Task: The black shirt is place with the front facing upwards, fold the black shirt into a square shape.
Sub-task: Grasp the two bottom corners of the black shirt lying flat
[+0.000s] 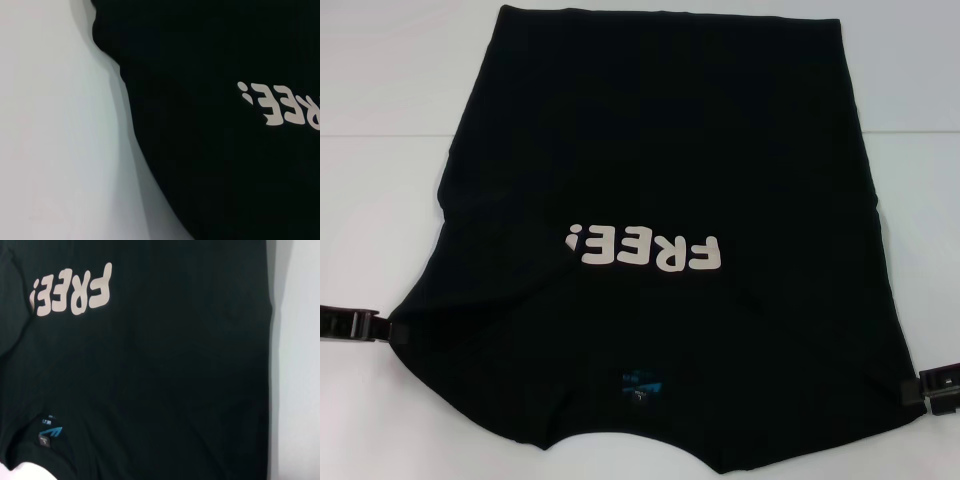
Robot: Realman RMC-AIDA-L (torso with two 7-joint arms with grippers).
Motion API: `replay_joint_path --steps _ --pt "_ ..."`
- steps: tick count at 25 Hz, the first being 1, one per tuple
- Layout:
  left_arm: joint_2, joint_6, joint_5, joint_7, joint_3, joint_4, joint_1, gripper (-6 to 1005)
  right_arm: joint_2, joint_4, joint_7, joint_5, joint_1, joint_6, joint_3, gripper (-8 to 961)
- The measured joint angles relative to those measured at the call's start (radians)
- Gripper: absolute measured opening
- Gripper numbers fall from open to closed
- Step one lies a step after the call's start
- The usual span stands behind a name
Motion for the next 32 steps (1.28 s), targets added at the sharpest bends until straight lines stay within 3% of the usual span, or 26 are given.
replay_joint_path --steps 32 --pt "0.001 0.002 0.000 0.000 0.000 0.000 0.000 15 0.010 0.015 -0.010 0.001 0.013 0.005 -0.002 680"
